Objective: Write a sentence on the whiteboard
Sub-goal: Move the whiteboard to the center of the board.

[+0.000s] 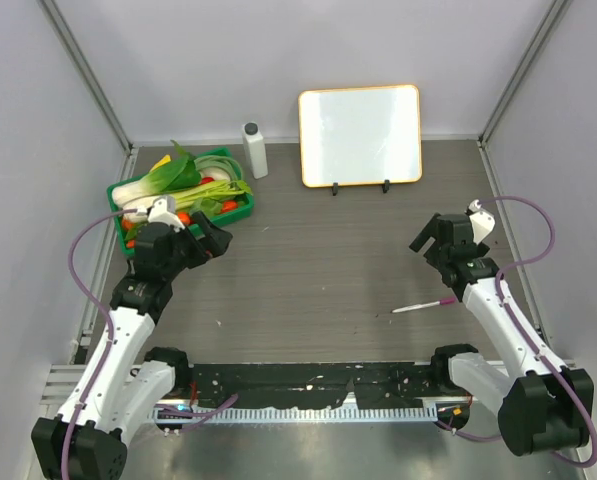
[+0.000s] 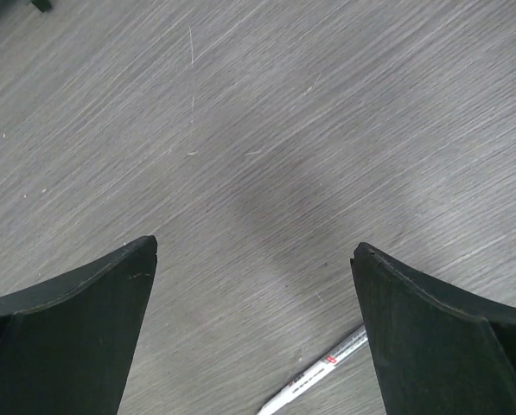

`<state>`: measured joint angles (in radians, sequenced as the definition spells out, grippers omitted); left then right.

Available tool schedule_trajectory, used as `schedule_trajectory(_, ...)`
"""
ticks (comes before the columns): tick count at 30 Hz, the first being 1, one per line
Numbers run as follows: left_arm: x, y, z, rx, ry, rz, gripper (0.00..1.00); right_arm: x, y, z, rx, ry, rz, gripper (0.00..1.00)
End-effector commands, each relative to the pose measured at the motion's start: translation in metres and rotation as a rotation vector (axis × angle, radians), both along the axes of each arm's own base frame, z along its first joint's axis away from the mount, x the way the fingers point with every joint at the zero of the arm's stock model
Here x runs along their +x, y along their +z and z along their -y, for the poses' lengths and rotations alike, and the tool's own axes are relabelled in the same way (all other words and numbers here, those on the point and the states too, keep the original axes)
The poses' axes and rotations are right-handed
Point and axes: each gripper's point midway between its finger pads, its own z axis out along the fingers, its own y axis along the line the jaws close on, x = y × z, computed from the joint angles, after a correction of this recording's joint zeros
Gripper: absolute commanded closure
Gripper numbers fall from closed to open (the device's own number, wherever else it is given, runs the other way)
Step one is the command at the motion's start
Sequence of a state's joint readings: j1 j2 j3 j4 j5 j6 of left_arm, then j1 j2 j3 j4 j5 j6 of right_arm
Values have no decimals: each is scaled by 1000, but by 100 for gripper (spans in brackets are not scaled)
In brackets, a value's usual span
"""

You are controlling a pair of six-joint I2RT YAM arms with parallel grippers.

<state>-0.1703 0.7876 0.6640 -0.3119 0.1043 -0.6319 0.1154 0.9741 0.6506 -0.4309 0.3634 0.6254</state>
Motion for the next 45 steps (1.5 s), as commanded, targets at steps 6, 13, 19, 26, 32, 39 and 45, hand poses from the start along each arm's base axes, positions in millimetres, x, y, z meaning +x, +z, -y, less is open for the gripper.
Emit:
schedule_trajectory(6, 2, -1, -2, 14, 11, -50, 0, 10, 3, -11, 24, 60, -58, 1)
schedule_trajectory(13, 4, -31, 22, -46, -96, -177, 0, 39, 18, -24, 7, 169, -56, 1)
schedule_trajectory(19, 8, -38, 30, -45, -128, -223, 0, 43, 33, -24, -25, 211, -21, 1)
schedule_trajectory(26, 7, -34, 57, 29, -176, -234, 0, 46, 16, -36, 21, 253, -40, 1)
schedule_trajectory(32, 22, -28, 94, 93, -223, -243, 0, 55, 7, -47, 59, 282, -27, 0)
schedule_trajectory(39, 53, -33, 151, 168, -322, -251, 0, 49, -3, -51, 64, 303, -39, 1)
schedule_trajectory(45, 89, -65, 207, 260, -377, -308, 0, 40, -4, -53, 72, 312, -33, 1)
